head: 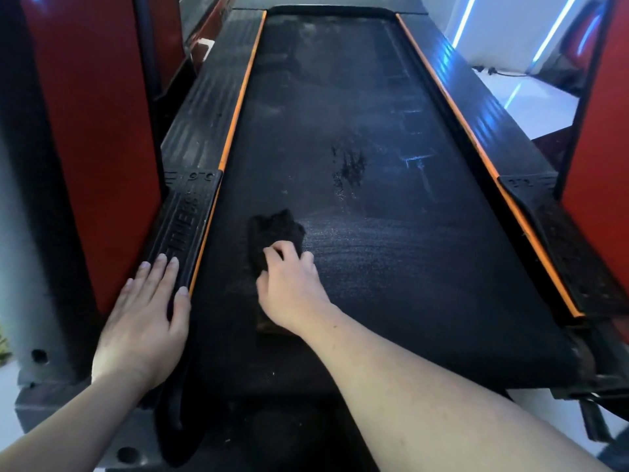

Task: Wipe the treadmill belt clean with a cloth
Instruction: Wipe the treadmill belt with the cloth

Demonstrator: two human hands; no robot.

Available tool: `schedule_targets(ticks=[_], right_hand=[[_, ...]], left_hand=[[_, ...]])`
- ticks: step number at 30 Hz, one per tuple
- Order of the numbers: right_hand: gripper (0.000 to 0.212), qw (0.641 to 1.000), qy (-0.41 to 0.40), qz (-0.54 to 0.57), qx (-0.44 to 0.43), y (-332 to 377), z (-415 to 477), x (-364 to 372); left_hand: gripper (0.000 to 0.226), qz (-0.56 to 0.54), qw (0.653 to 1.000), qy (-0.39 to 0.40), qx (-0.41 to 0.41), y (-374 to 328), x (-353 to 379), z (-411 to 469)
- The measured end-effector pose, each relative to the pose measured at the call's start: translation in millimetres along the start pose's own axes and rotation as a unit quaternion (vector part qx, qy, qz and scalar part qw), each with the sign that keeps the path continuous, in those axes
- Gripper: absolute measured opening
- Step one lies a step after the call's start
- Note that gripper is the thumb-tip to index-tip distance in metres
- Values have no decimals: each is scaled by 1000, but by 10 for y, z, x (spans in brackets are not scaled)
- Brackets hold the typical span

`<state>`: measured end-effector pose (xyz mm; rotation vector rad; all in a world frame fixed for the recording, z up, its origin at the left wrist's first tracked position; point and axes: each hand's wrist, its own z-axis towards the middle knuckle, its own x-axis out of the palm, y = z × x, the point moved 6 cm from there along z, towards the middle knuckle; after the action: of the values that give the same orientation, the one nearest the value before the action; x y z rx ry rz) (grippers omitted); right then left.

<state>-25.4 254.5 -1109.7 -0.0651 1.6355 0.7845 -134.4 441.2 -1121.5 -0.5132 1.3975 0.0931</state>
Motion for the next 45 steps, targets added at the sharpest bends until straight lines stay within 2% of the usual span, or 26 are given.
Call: schedule_targets(ticks=[13, 17, 20, 23, 26, 30, 33, 37, 42, 45], right_hand=[[49, 980, -57, -62, 179, -1928, -581, -960], [47, 964, -73, -102, 235, -2515, -836, -1237], [46, 949, -55, -186, 248, -2770, -1000, -1372], [48, 938, -13, -232, 256, -2804, -1038, -1463], [46, 935, 12, -228, 272, -2771, -1011, -1463], [44, 941, 23, -189, 281, -2730, -990, -1505], [43, 949, 5, -173, 262, -2682, -962, -1582], [42, 966, -62, -130, 215, -2514, -885, -1540], [42, 973, -93, -76, 199, -2356, -643, -1342], [52, 969, -79, -120, 201, -2392, -570, -1194]], left_hand=[[71, 6, 1000, 2, 8, 44, 38, 28], [70, 5, 1000, 0, 7, 53, 42, 28], [71, 12, 1000, -3, 16, 34, 45, 23], [73, 36, 999, -4, 25, 15, 42, 14], [74, 61, 998, 5, 25, 7, 65, -3], [62, 106, 994, 11, 4, -15, 58, -5], [63, 120, 992, 13, 33, -178, 38, 24], [60, 81, 991, -5, 108, -682, 69, 85], [59, 34, 995, 2, 97, -1104, 250, 440], [60, 34, 994, 38, 92, -1180, 432, 589]])
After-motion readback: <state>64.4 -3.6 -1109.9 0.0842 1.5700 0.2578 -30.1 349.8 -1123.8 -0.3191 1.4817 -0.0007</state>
